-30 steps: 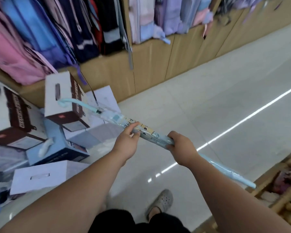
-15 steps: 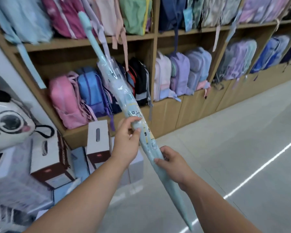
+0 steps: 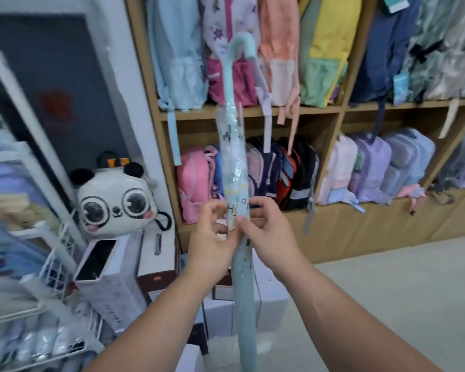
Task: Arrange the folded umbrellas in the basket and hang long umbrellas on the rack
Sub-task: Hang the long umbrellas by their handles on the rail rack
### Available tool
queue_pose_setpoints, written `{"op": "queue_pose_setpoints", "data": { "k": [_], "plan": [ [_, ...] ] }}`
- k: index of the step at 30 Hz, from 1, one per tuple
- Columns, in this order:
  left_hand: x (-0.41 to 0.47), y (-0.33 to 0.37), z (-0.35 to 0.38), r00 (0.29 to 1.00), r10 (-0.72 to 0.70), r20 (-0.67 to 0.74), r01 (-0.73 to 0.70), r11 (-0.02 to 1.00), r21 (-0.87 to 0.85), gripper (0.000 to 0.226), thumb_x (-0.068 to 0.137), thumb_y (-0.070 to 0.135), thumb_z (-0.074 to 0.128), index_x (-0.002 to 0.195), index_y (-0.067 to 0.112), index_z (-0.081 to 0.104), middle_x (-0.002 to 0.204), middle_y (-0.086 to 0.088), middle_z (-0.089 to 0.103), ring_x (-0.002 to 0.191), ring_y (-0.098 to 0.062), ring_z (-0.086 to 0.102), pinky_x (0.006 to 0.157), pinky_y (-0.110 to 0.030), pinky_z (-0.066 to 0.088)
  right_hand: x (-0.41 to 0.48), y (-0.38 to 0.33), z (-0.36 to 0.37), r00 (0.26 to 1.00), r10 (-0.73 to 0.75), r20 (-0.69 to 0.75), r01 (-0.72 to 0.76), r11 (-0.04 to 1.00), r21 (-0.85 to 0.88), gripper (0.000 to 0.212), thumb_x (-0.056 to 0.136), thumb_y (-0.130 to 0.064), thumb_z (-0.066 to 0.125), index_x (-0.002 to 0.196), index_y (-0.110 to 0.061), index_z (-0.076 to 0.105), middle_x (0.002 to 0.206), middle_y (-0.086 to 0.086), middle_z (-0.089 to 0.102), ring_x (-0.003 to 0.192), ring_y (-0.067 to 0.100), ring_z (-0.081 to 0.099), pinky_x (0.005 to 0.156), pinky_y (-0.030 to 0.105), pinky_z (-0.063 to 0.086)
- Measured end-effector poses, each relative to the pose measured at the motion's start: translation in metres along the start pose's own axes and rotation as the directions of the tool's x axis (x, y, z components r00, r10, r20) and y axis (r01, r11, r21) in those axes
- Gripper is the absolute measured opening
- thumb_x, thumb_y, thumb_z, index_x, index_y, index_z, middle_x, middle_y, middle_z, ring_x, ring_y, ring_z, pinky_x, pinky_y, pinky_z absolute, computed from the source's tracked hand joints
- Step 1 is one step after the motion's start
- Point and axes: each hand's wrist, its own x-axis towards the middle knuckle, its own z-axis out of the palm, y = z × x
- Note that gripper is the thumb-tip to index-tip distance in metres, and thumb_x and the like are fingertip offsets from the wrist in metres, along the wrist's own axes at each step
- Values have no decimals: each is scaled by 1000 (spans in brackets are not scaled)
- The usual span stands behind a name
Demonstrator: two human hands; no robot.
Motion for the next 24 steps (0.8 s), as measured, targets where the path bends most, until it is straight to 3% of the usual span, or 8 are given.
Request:
{"op": "queue_pose_setpoints", "data": {
  "k": [2,5,9,11,14,16,19,24],
  "plan": [
    [5,7,-14,999,8,-37,-8,1000,-3,51,87,12,77,115,46,52,113,5,71,91,-20,72,75,-35,61,13,-6,15,1000,-12,11,12,999,32,28,90,-20,73,111,-27,57,100,0,70,79,6,68,72,32,60],
    [13,15,-40,998,-32,-60,31,999,-16,67,86,3,77,136,38,50,121,12,69,94,-17,72,79,-35,62,28,-13,38,995,-65,71,60,996,70,30,89,-19,75,110,-30,56,100,-2,71,82,11,70,74,35,60],
    [24,29,-86,997,-65,-53,61,995,-75,55,89,1,72,128,37,59,114,8,75,91,-13,71,76,-28,60,37,-35,75,984,-130,125,118,988,102,31,91,-17,72,109,-37,56,102,-5,71,86,12,71,76,33,60],
    [25,34,-114,993,-109,-51,103,989,-108,55,93,3,68,135,36,55,110,1,77,96,-13,74,77,-27,60,37,-48,98,975,-162,150,147,983,107,30,92,-16,71,111,-34,57,103,-5,71,87,11,71,75,31,60],
    [24,32,-161,993,-116,-4,115,991,-68,66,98,3,62,148,41,42,112,1,76,100,-15,74,89,-45,60,35,-67,141,965,-200,169,181,976,123,30,92,-12,71,113,-29,58,100,-4,71,85,9,71,73,32,61],
    [23,31,-194,996,-86,15,87,996,-28,71,98,4,61,147,50,38,114,6,75,102,-15,74,96,-57,54,31,-80,174,960,-223,166,205,971,121,31,90,-11,72,112,-28,58,98,-5,71,83,7,71,70,28,61],
    [25,34,-255,1000,-29,0,29,998,-49,72,98,0,59,142,53,40,114,4,76,105,-16,73,96,-49,57,22,-103,233,950,-274,150,258,959,118,32,90,-11,73,112,-28,58,99,-6,71,85,5,70,68,22,58],
    [39,60,-361,998,59,29,-58,997,-41,72,99,2,58,130,65,43,117,6,74,103,-13,73,89,-40,60,11,-155,329,940,-329,88,316,939,131,31,91,-14,73,110,-35,58,104,-5,72,94,12,70,79,33,60]
  ]
}}
